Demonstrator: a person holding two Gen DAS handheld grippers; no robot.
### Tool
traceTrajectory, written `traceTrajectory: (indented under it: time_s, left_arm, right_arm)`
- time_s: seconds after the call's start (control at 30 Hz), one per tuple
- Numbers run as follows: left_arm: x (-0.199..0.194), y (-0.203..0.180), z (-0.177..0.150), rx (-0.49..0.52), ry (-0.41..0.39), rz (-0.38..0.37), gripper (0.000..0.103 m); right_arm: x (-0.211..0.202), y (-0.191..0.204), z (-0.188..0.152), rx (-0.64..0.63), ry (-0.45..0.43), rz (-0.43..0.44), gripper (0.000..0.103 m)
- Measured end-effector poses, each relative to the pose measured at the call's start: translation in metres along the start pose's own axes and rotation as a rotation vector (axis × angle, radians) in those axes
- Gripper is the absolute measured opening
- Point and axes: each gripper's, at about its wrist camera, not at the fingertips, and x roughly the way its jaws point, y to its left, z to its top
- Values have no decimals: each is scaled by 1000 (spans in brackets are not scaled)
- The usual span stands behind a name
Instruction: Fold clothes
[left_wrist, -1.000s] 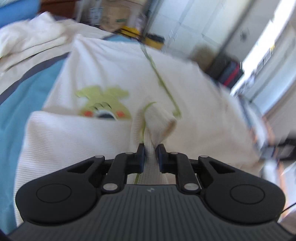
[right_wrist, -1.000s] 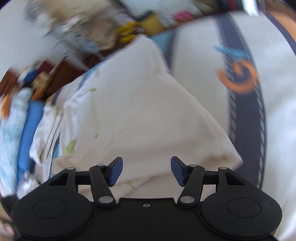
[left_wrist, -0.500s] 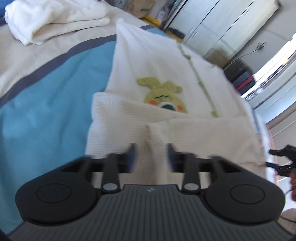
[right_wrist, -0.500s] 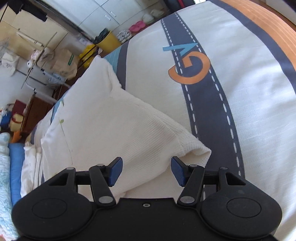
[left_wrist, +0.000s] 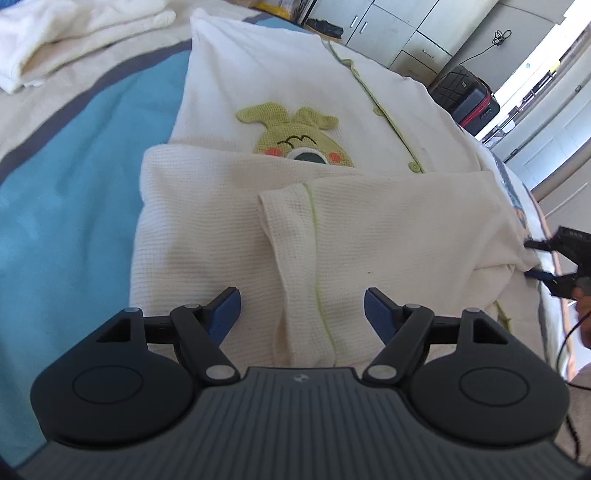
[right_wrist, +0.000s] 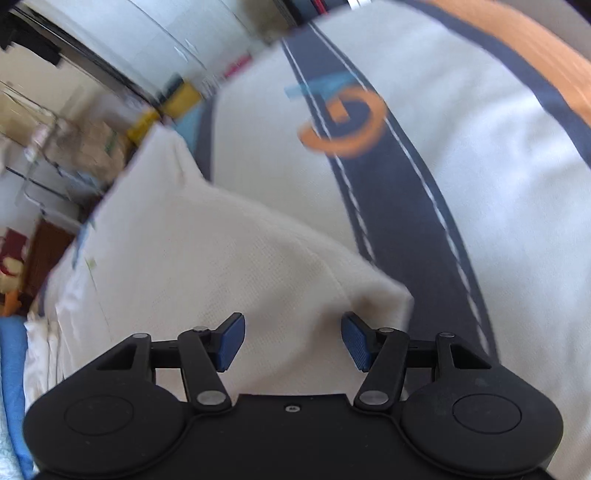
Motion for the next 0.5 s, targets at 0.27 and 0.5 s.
traceTrajectory:
  time_s: [0.27,0.5]
  left_arm:
    - [-5,12,-1,-67,-20,-49,63]
    - [-3,5,-3,-17,-3,-29,65]
  right_arm:
    - [-28,4,21,-44,-197,91,6]
    - [-1,-33,42,124,-42,10,5]
